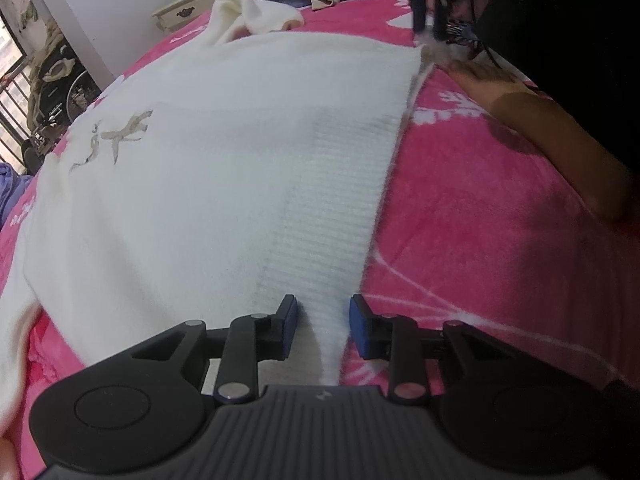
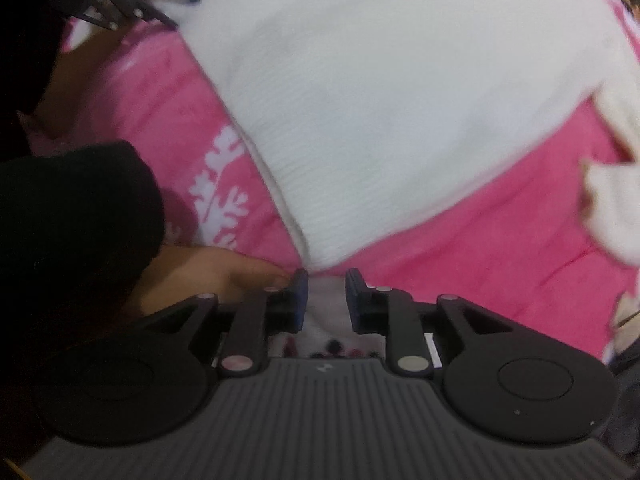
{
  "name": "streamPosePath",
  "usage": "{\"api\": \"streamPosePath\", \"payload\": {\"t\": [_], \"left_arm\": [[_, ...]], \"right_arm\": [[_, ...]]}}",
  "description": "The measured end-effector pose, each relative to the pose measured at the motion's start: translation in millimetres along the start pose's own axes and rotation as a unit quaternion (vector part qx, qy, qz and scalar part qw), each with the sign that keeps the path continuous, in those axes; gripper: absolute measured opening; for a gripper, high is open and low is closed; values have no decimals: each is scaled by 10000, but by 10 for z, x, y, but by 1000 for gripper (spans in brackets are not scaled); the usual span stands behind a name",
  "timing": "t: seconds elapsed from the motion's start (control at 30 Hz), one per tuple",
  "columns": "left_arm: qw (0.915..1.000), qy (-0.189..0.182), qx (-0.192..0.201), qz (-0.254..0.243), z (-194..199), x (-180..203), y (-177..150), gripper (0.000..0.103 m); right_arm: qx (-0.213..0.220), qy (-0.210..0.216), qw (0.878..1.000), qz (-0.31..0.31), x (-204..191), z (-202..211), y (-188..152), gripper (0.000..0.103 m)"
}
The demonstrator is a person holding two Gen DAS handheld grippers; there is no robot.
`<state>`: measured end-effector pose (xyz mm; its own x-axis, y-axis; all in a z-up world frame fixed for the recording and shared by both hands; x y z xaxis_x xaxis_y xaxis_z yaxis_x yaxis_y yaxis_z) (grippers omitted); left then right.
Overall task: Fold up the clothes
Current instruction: 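Open both grippers and release the sweater hem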
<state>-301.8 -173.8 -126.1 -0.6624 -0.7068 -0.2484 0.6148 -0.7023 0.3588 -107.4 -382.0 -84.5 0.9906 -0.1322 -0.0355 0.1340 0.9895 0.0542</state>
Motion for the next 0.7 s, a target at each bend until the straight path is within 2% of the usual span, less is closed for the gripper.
{"api": "streamPosePath", "payload": {"t": [0.13,0.2,0.27,0.33,0.37,0.47,0.53,0.6,0.7], "left_arm": [[9999,-30,-46,-96,-14,-1,19,31],[9999,-38,-67,-89,-20,0,28,32],[10000,-28,-72,-57,-20,6,27,32],[10000,-31,-77,-14,-10,3,22,32],[10000,-44,-81,18,3,-5,14,32],[9999,-84,-93,113,43,-30,-9,32],[9997,-111,-101,176,69,-47,-24,32],[9996,-138,-109,239,95,-63,-39,32],[9992,-178,-121,334,134,-88,-62,32]], "right_arm": [[749,51,9970,-163,17,234,275,20],[1139,25,9928,-380,18,144,518,20],[1299,137,9898,-571,-26,-27,708,20],[1199,375,9900,-635,-124,-215,753,20],[1015,446,9922,-564,-225,-311,712,19],[545,304,9979,-152,-537,-487,361,21],[359,406,9983,-211,-566,-472,232,21],[89,750,9955,-569,-482,-441,155,19],[423,652,9933,-858,-298,-228,180,20]]}}
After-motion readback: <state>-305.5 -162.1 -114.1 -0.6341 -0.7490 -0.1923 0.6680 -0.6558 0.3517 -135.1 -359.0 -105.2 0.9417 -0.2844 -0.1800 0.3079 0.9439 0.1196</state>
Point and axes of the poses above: each gripper's, at about its wrist camera, not at the fingertips, and z roughly against the way its jaws point, x to its right, y to its top, the point moved 2 cm from there along -z, roughly the way its jaws point, and after that the axes turned 7 degrees about -x, right-handed, at the moved point
